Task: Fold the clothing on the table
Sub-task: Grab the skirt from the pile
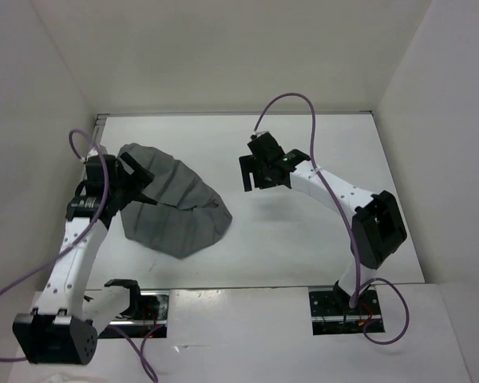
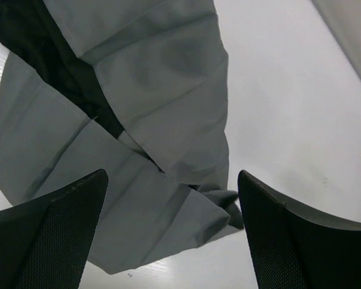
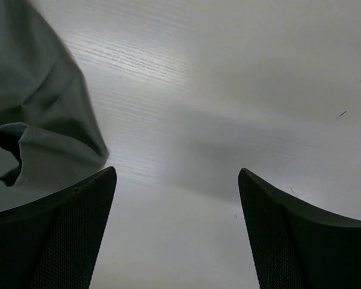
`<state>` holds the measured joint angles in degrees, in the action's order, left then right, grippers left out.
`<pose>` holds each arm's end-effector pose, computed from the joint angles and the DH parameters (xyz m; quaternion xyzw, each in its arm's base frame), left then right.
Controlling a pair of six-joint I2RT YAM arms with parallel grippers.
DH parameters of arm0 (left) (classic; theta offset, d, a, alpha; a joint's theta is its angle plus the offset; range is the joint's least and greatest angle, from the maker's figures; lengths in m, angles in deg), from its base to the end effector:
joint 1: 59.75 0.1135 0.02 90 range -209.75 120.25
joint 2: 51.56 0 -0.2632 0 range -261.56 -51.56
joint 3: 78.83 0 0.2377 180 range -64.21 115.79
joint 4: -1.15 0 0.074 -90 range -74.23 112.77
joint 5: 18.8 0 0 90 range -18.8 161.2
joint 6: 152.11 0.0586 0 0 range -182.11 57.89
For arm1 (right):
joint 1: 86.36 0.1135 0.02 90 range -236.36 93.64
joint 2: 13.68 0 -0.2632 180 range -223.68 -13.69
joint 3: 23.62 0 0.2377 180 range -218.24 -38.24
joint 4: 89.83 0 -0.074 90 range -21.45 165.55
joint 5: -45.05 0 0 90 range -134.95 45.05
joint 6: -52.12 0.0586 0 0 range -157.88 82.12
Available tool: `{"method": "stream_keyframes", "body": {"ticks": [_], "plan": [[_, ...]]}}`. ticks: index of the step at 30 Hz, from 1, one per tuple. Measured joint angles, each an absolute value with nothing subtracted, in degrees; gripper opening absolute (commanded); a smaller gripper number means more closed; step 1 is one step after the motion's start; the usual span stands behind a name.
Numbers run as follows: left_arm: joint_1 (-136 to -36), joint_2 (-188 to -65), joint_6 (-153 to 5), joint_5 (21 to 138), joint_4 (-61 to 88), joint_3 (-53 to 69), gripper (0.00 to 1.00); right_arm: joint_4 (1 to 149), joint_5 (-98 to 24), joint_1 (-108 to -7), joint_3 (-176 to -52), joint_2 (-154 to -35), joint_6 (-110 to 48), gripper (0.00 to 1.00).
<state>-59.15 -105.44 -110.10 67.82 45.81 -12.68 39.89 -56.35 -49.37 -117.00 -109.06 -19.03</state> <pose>0.2090 0.0056 0.3056 -0.3733 0.7925 -0.1699 0.4514 0.2966 0.2089 0.2633 -0.1167 0.9349 0.0676 0.3282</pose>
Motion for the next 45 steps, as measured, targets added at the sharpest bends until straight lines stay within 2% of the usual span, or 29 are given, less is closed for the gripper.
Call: {"method": "stream_keyframes", "body": {"ticks": [2,9,15,18,19,20,24,25,26,27,28,29,30,33,42,45], "plan": [[-59.02,-110.75,-109.61,66.80,46.77,-9.08,0.94,39.81,-55.12,-49.37,-116.52,-110.59,-18.05,0.86],[-59.48,-142.64,-102.47,63.78,43.75,11.78,0.92,39.70,-53.05,-49.37,-116.49,-111.22,-17.26,0.86],[-59.85,-152.68,-96.92,60.02,43.27,19.67,0.92,39.76,-52.63,-49.37,-116.47,-111.22,-17.06,0.86],[-59.85,-155.89,-95.85,58.64,43.69,24.56,0.30,39.78,-52.48,-49.37,-116.39,-111.22,-17.02,0.86],[-59.94,-157.35,-95.17,58.71,44.02,26.64,0.19,39.81,-52.52,-49.37,-116.34,-111.22,-16.91,0.86],[-60.03,-159.06,-94.29,58.84,44.21,28.61,0.13,39.81,-52.59,-49.37,-116.32,-111.22,-16.91,0.86],[-61.29,-167.39,-91.87,60.96,49.04,36.65,0.19,39.83,-53.07,-49.39,-116.23,-111.20,-16.87,0.86],[-62.30,-170.23,-91.36,60.61,50.97,39.29,0.16,39.81,-53.27,-49.39,-116.21,-111.20,-16.87,0.86],[-63.28,-172.26,-90.77,60.11,52.30,41.00,0.05,39.81,-53.44,-49.52,-116.21,-111.20,-16.85,0.86],[-64.62,-173.99,-90.36,59.56,53.46,41.94,0.00,39.83,-53.70,-49.65,-116.21,-111.20,-16.85,0.86],[-65.69,-174.77,-90.36,59.23,54.51,42.09,0.01,39.83,-53.88,-49.76,-116.21,-111.16,-16.85,0.86],[-66.65,-175.19,-89.90,58.99,55.97,42.09,0.16,39.83,-54.05,-49.87,-116.21,-111.09,-16.82,0.86],[-68.18,-175.21,-89.51,59.02,57.87,42.07,0.58,39.83,-54.25,-50.11,-116.19,-110.92,-16.76,0.86],[-69.40,-173.24,-89.46,58.73,59.19,42.09,0.88,39.87,-54.42,-50.55,-116.15,-110.52,-16.72,0.86],[-67.52,-158.80,-91.28,51.50,60.98,43.80,0.90,40.16,-53.00,-50.68,-115.60,-109.80,-16.45,0.86],[-66.65,-157.42,-92.63,50.84,61.20,42.92,0.90,40.40,-52.61,-50.68,-115.45,-109.80,-16.28,0.86]]}}
